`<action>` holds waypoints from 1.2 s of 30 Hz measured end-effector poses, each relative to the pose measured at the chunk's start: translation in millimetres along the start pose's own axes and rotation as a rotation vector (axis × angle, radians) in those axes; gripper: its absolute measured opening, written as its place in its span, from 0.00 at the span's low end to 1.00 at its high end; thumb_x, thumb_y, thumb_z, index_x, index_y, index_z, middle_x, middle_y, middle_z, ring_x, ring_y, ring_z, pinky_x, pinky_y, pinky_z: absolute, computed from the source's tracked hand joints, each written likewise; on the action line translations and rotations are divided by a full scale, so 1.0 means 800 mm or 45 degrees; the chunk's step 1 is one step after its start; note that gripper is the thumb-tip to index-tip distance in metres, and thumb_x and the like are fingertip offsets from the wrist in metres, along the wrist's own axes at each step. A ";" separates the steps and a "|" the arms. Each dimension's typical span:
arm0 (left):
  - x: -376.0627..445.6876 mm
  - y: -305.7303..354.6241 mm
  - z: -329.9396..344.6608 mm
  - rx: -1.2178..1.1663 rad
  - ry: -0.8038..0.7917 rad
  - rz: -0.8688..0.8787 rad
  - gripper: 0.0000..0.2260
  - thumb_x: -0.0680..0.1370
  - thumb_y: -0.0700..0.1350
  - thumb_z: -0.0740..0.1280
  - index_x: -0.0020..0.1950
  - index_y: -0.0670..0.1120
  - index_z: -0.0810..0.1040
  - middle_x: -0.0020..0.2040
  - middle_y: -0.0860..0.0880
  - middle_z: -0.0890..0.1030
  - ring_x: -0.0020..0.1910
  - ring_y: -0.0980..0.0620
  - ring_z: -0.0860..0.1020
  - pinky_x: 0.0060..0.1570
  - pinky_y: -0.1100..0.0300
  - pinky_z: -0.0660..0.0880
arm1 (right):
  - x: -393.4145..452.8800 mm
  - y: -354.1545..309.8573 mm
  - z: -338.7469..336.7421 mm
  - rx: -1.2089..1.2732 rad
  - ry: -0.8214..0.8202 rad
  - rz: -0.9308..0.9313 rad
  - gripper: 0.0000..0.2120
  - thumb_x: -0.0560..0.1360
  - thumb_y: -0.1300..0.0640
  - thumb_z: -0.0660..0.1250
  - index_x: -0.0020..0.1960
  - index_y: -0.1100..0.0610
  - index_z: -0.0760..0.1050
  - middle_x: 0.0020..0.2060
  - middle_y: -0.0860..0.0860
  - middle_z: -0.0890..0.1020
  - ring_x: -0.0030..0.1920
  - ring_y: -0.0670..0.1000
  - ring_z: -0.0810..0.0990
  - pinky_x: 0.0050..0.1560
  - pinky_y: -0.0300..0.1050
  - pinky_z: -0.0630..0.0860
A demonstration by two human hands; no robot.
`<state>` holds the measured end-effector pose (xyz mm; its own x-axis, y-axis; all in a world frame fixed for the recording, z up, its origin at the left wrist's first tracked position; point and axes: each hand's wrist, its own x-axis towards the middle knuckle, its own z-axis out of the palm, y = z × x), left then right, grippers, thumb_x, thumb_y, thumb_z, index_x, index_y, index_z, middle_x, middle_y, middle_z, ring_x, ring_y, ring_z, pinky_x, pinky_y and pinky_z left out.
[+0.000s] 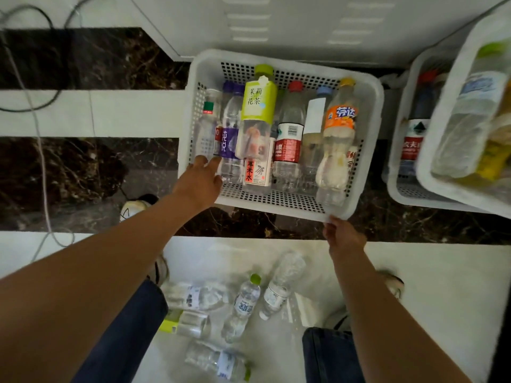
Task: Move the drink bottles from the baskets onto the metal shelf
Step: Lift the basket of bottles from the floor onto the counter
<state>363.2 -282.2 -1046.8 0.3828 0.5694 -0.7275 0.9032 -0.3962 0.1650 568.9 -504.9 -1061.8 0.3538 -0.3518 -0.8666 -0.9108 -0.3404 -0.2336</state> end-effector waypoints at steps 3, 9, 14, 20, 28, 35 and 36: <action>0.001 -0.001 -0.002 0.059 0.001 0.016 0.23 0.82 0.48 0.56 0.77 0.48 0.58 0.69 0.38 0.65 0.63 0.37 0.71 0.61 0.45 0.72 | 0.006 0.008 -0.001 0.035 -0.008 0.001 0.09 0.72 0.70 0.72 0.40 0.61 0.73 0.40 0.58 0.81 0.33 0.50 0.79 0.32 0.41 0.76; 0.021 -0.012 -0.023 0.103 0.160 0.007 0.21 0.81 0.46 0.58 0.75 0.48 0.63 0.70 0.39 0.65 0.66 0.38 0.68 0.61 0.42 0.72 | 0.007 -0.034 0.011 -0.810 0.168 -0.929 0.12 0.75 0.62 0.68 0.57 0.64 0.74 0.60 0.60 0.76 0.54 0.56 0.77 0.50 0.41 0.70; 0.058 -0.027 -0.035 -0.102 0.316 -0.200 0.20 0.78 0.53 0.65 0.68 0.50 0.69 0.78 0.37 0.49 0.75 0.33 0.51 0.72 0.41 0.58 | 0.020 -0.109 0.036 -0.869 -0.142 -1.160 0.10 0.75 0.54 0.66 0.54 0.57 0.77 0.51 0.54 0.80 0.49 0.53 0.78 0.53 0.40 0.79; 0.092 -0.041 -0.042 -0.540 0.278 -0.199 0.27 0.67 0.57 0.77 0.58 0.47 0.69 0.57 0.40 0.75 0.50 0.43 0.77 0.41 0.57 0.71 | 0.021 -0.158 0.066 -0.804 -0.467 -0.815 0.27 0.68 0.38 0.75 0.59 0.53 0.77 0.54 0.48 0.81 0.49 0.46 0.81 0.45 0.42 0.75; 0.112 -0.051 -0.057 -0.708 0.216 -0.243 0.27 0.63 0.58 0.79 0.53 0.50 0.72 0.57 0.49 0.75 0.52 0.50 0.75 0.46 0.58 0.72 | 0.028 -0.166 0.078 -0.892 -0.413 -0.818 0.30 0.62 0.40 0.80 0.58 0.50 0.74 0.60 0.50 0.79 0.52 0.50 0.79 0.40 0.41 0.72; 0.085 -0.055 -0.080 -0.619 0.159 -0.229 0.23 0.65 0.51 0.80 0.53 0.47 0.73 0.53 0.47 0.76 0.50 0.49 0.74 0.45 0.57 0.70 | -0.005 -0.152 0.056 -0.858 -0.382 -0.788 0.27 0.61 0.42 0.81 0.52 0.52 0.74 0.59 0.51 0.80 0.51 0.51 0.80 0.44 0.43 0.73; 0.075 -0.056 -0.084 -0.630 0.173 -0.234 0.22 0.66 0.51 0.80 0.53 0.46 0.74 0.53 0.47 0.76 0.48 0.49 0.74 0.44 0.58 0.70 | -0.016 -0.148 0.050 -0.828 -0.381 -0.777 0.26 0.62 0.43 0.81 0.51 0.53 0.73 0.58 0.51 0.80 0.52 0.52 0.80 0.44 0.43 0.73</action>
<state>359.0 -181.9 -1053.5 0.2016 0.6986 -0.6865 0.9286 0.0867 0.3609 663.6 -425.4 -1040.5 0.5793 0.2561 -0.7738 -0.2561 -0.8441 -0.4711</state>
